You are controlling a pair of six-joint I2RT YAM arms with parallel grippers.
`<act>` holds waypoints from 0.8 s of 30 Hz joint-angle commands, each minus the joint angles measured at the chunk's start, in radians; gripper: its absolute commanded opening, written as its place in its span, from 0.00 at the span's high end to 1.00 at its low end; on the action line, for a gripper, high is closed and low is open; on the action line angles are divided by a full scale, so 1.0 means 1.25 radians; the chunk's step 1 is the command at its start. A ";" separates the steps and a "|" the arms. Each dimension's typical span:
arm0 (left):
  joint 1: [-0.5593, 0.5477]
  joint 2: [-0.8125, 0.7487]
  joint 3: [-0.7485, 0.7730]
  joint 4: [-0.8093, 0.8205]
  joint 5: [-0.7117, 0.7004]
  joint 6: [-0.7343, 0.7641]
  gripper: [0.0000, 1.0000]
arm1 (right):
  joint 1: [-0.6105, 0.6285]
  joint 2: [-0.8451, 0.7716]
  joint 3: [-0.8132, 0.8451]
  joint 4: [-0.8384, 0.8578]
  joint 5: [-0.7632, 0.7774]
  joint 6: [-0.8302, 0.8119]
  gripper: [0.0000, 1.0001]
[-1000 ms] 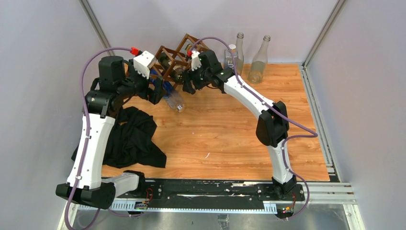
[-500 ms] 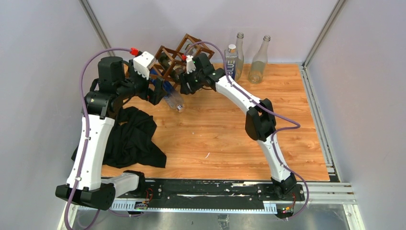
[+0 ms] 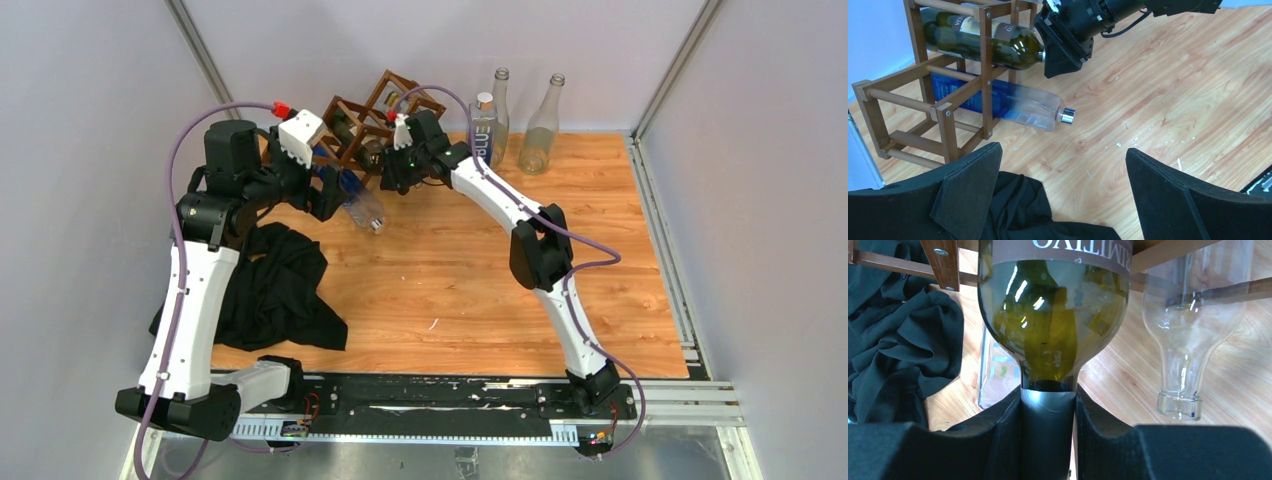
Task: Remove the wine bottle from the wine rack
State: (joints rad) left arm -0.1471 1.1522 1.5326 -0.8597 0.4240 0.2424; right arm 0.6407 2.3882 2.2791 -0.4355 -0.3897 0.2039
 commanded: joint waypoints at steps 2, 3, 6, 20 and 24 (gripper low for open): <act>0.002 -0.030 -0.019 0.007 0.000 0.020 0.00 | 0.031 0.023 0.035 0.071 -0.050 0.050 0.77; 0.002 -0.032 -0.021 0.007 0.001 0.021 0.00 | 0.035 0.028 0.039 0.076 -0.050 0.056 0.79; 0.002 -0.038 -0.026 0.007 -0.002 0.024 0.00 | 0.051 0.039 0.056 0.084 -0.047 0.073 0.82; 0.002 -0.051 -0.050 0.007 -0.005 0.036 0.00 | 0.101 -0.011 -0.018 0.126 0.051 0.163 1.00; 0.002 -0.049 -0.059 0.008 -0.003 0.040 0.00 | 0.101 -0.087 -0.137 0.176 0.075 0.184 1.00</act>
State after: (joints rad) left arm -0.1471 1.1076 1.4731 -0.8608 0.4213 0.2779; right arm 0.7368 2.3917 2.2250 -0.2924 -0.2935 0.4099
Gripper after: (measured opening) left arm 0.997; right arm 0.387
